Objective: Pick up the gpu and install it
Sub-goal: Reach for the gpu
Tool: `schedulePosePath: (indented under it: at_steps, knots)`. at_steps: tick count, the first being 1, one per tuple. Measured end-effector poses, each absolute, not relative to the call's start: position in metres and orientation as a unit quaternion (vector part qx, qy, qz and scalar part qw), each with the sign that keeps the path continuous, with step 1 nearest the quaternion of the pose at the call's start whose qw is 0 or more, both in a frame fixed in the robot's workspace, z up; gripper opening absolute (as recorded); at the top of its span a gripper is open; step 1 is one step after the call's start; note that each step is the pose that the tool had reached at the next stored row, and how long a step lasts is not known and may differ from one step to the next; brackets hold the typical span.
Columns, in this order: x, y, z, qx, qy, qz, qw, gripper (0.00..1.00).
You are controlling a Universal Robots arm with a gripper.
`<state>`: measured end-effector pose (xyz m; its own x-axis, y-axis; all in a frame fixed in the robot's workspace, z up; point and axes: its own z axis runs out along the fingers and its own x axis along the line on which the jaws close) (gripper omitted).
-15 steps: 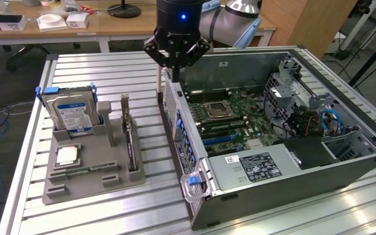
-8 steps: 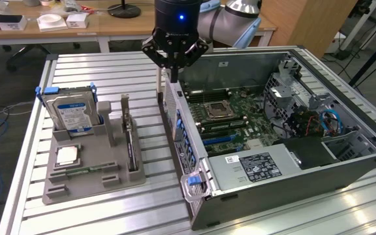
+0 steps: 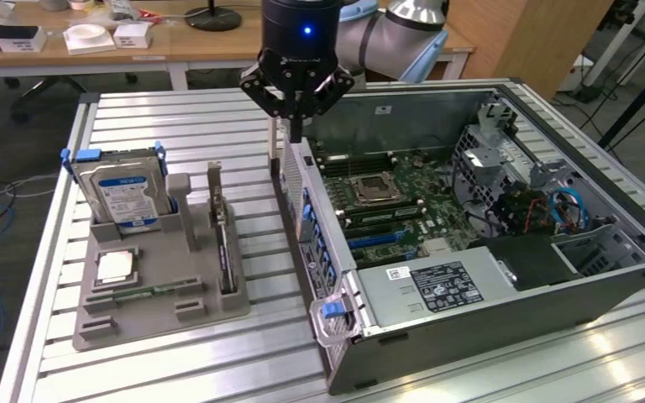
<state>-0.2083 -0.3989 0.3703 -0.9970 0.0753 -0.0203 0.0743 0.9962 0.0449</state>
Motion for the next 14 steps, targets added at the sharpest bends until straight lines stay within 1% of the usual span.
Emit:
schedulePosePath:
  at_steps: [14]
  knots:
    - [-0.2147,-0.3988,0.3688,0.037,0.999,0.022,0.011,0.11]
